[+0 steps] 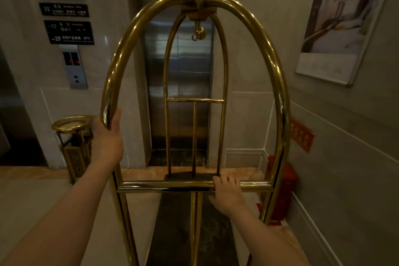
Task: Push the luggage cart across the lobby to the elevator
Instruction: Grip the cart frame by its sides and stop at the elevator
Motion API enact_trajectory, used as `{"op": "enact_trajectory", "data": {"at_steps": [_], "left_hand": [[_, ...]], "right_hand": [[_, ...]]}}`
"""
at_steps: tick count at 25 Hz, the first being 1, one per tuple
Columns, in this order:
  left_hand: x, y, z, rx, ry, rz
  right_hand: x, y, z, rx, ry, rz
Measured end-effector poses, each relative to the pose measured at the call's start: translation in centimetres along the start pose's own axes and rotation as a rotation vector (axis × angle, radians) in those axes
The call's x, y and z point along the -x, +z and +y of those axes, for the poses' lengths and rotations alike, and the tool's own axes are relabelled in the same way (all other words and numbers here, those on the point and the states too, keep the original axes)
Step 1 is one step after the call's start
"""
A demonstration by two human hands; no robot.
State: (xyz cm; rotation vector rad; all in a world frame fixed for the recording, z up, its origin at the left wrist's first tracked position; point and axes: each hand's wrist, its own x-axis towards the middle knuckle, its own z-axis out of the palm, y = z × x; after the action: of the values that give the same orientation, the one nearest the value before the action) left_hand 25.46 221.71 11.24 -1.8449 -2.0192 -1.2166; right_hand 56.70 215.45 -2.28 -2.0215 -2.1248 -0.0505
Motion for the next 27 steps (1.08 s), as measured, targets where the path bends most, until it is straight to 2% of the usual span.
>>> {"op": "enact_trajectory", "data": {"at_steps": [3, 5, 7, 9, 10, 11, 12, 16, 18, 19, 23, 27], "left_hand": [[0.1, 0.1, -0.4, 0.125, -0.006, -0.027], [-0.3, -0.2, -0.6, 0.331, -0.115, -0.036], [-0.7, -0.4, -0.8, 0.433, -0.143, -0.02], [-0.8, -0.5, -0.9, 0.434, -0.146, -0.032], [-0.9, -0.6, -0.6, 0.422, -0.162, -0.036], [-0.9, -0.7, -0.5, 0.404, -0.177, -0.044], [-0.8, -0.8, -0.3, 0.381, -0.181, -0.056], [-0.5, -1.2, -0.2, 0.305, -0.202, -0.082], [-0.3, -1.2, 0.1, 0.301, -0.209, -0.07], [-0.2, -1.2, 0.2, 0.3, -0.213, -0.068], [-0.2, -1.4, 0.2, 0.287, -0.245, -0.083], [-0.1, -1.4, 0.3, 0.311, -0.25, -0.088]], "right_hand": [[0.5, -0.2, 0.5, -0.059, -0.011, -0.047], [0.5, -0.2, 0.6, -0.09, -0.007, -0.056], [0.5, -0.6, 0.7, -0.142, 0.008, -0.124], [0.3, -2.0, 0.5, -0.316, 0.038, -0.213], [0.3, -3.0, 0.4, -0.438, 0.075, -0.206], [0.3, -4.2, 0.4, -0.539, 0.12, -0.139], [0.1, -5.8, 0.6, -0.563, 0.16, 0.001], [0.1, -13.1, 3.9, -0.21, 0.271, 0.749], [0.1, -15.0, 6.8, -0.22, 0.359, 0.915], [0.1, -15.3, 7.9, -0.284, 0.413, 0.911], [-0.8, -13.9, 9.7, -0.707, 0.556, 0.686], [-1.7, -12.7, 10.2, -0.774, 0.536, 0.67]]}}
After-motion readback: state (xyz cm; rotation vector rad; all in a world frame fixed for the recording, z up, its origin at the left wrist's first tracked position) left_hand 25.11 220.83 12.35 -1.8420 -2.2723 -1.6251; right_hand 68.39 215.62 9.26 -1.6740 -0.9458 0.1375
